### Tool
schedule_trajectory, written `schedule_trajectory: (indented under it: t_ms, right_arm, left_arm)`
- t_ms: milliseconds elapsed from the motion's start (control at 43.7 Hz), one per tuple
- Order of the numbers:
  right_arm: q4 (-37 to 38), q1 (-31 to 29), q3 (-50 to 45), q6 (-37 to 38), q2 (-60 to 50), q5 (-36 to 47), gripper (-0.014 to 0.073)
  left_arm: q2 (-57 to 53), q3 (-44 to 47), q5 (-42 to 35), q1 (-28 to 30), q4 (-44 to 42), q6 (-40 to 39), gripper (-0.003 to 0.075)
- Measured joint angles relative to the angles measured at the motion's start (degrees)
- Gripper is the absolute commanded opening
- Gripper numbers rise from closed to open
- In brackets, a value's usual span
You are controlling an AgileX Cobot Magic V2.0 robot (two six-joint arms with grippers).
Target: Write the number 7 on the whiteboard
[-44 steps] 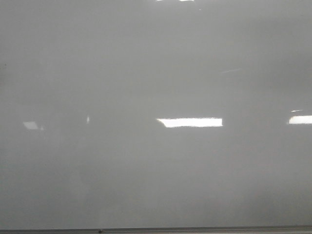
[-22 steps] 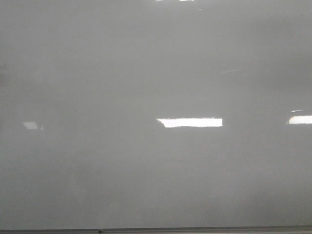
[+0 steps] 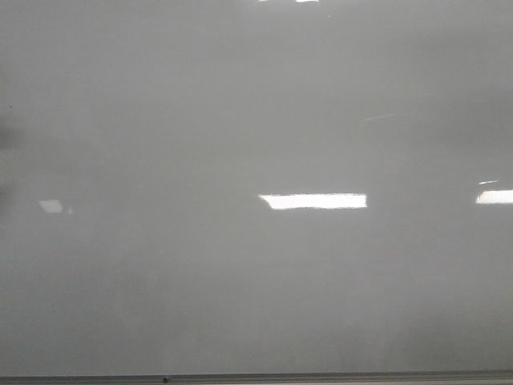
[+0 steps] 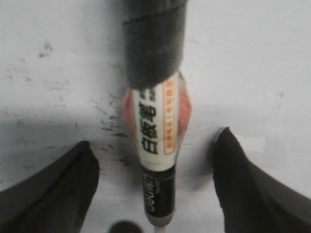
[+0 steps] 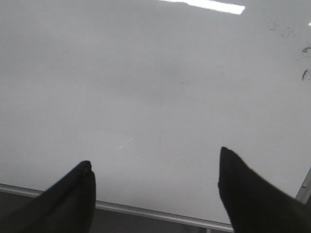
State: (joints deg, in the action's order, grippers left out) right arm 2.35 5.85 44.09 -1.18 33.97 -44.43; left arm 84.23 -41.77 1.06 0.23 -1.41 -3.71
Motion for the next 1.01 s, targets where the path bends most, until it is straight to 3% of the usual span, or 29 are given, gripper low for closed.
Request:
schedule_trajectory:
  t_ms: [183, 343, 480, 618, 778, 1007]
  right_arm:
    - [0.0, 0.0, 0.0, 0.0, 0.0, 0.0, 0.0550]
    - [0.0, 0.0, 0.0, 0.0, 0.0, 0.1, 0.0550]
    - [0.0, 0.0, 0.0, 0.0, 0.0, 0.2, 0.0550]
    - [0.0, 0.0, 0.0, 0.0, 0.0, 0.4, 0.0550]
    - [0.0, 0.0, 0.0, -0.1, 0.0, 0.4, 0.0550]
    - [0.0, 0.0, 0.4, -0.1, 0.7, 0.1, 0.0550]
  left_arm:
    - [0.2, 0.0, 0.1, 0.0, 0.0, 0.0, 0.0122]
    - [0.2, 0.0, 0.7, 0.0, 0.0, 0.0, -0.0018]
    - [-1.1, -0.1, 2.9, 0.0, 0.0, 0.0, -0.0020]
    - [-5.6, -0.1, 10.7, -0.9, 0.2, 0.0, -0.0020]
    - [-15.6, -3.1, 22.6, -4.4, 0.0, 2.9, -0.0020]
    - [-20.9, -12.4, 41.6, -10.1, -0.2, 12.3, -0.0020]
